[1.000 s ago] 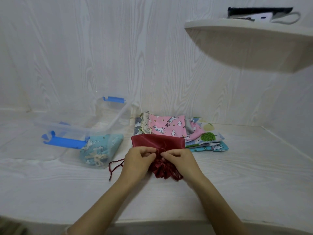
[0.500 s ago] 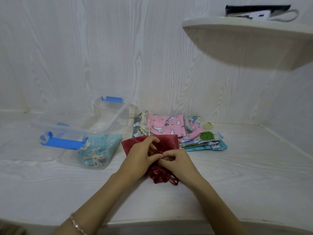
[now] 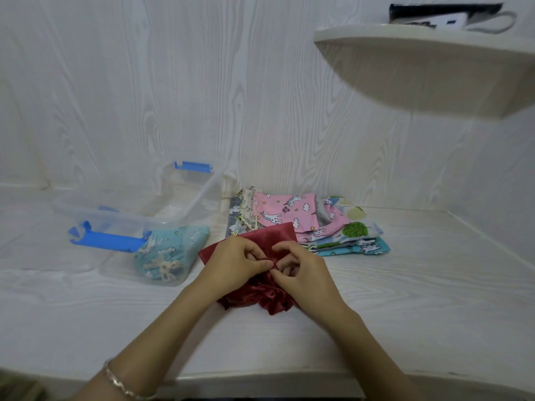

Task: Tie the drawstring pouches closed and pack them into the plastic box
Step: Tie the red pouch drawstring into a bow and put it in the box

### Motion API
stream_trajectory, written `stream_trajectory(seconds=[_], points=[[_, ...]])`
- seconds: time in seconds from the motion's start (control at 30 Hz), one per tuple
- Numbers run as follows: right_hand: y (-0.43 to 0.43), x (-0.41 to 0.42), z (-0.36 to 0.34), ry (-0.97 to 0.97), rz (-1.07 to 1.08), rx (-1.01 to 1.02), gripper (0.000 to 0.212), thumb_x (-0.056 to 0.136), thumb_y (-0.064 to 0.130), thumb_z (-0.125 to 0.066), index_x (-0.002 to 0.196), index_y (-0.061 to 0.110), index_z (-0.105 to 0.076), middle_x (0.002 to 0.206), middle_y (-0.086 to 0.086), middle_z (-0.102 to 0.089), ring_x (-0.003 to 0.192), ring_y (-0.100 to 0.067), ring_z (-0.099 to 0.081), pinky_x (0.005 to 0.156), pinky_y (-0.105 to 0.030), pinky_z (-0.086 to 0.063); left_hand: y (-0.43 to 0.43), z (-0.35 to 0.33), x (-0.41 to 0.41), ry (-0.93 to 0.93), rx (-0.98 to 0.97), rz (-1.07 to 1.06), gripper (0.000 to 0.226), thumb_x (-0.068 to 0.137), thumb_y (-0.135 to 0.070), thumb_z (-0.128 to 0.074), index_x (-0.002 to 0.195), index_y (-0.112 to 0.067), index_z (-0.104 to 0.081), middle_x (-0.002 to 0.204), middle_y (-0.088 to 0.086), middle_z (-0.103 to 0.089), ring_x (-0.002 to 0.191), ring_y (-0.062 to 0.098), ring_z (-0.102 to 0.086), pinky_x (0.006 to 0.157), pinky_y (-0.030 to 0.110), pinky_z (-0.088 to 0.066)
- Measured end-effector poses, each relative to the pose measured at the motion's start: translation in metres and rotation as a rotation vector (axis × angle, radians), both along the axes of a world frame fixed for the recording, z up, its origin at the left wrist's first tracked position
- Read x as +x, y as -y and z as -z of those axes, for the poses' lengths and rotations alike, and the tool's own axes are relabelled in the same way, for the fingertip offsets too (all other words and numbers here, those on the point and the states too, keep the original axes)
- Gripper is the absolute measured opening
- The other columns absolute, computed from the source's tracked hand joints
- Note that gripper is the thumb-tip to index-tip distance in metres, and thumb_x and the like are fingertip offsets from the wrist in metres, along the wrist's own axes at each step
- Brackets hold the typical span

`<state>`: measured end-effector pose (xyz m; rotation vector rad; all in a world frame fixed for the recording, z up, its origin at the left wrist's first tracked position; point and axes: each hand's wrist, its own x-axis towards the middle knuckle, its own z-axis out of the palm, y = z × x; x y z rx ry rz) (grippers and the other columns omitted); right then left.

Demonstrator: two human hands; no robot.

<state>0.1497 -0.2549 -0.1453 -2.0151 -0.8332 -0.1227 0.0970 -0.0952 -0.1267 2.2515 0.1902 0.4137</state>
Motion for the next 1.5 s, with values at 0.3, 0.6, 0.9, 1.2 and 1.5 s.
stream_trajectory(seconds=[0.3, 0.6, 0.9, 1.2, 1.5], points=[[-0.002, -0.001, -0.001, 0.275, -0.049, -0.15, 0.029, 0.091, 0.021, -0.063, 0.12, 0.024, -0.068, 0.082, 0.005, -0.063, 0.072, -0.009, -0.052, 0.067, -0.015, -0.042, -0.01, -0.013, -0.007, -0.183, -0.095, 0.208, 0.021, 0.087, -0.028, -0.069, 0.076, -0.011, -0.074, 0.055, -0.001, -0.055, 0.044, 0.004, -0.044, 0.05, 0.015, -0.038], [0.0, -0.001, -0.001, 0.314, -0.106, -0.229, 0.011, 0.094, 0.024, -0.059, 0.095, 0.019, -0.069, 0.085, 0.012, -0.053, 0.077, -0.002, -0.046, 0.069, -0.012, -0.036, -0.014, -0.016, -0.007, -0.302, 0.035, 0.353, 0.025, 0.095, -0.026, -0.058, 0.072, -0.019, -0.065, 0.052, -0.008, -0.05, 0.043, 0.001, -0.041, 0.051, 0.018, -0.036], [-0.005, 0.0, -0.007, -0.193, -0.061, 0.01, 0.018, 0.086, 0.012, -0.063, 0.069, 0.018, -0.064, 0.085, 0.001, -0.057, 0.07, -0.003, -0.05, 0.067, -0.016, -0.041, -0.006, -0.017, -0.006, -0.068, 0.304, 0.272, 0.014, 0.092, -0.027, -0.062, 0.092, -0.02, -0.075, 0.068, -0.011, -0.062, 0.054, -0.003, -0.052, 0.057, 0.009, -0.039], [0.0, 0.007, -0.013, -0.837, -0.214, 0.396, 0.011, 0.074, 0.009, -0.066, 0.066, 0.012, -0.073, 0.074, -0.006, -0.059, 0.073, -0.014, -0.052, 0.073, -0.03, -0.04, 0.004, -0.012, -0.009, 0.041, 0.146, 0.255, 0.017, 0.092, -0.016, -0.059, 0.077, -0.01, -0.067, 0.057, -0.01, -0.05, 0.049, 0.002, -0.041, 0.052, 0.015, -0.033], [-0.001, 0.007, -0.007, -0.375, 0.02, 0.414, 0.025, 0.074, 0.0, -0.077, 0.088, 0.011, -0.06, 0.075, -0.001, -0.062, 0.067, -0.013, -0.055, 0.066, -0.027, -0.048, 0.002, -0.006, -0.002, -0.025, -0.066, 0.23, 0.031, 0.094, -0.025, -0.059, 0.076, 0.0, -0.063, 0.056, -0.002, -0.054, 0.049, 0.006, -0.047, 0.057, 0.022, -0.039]])
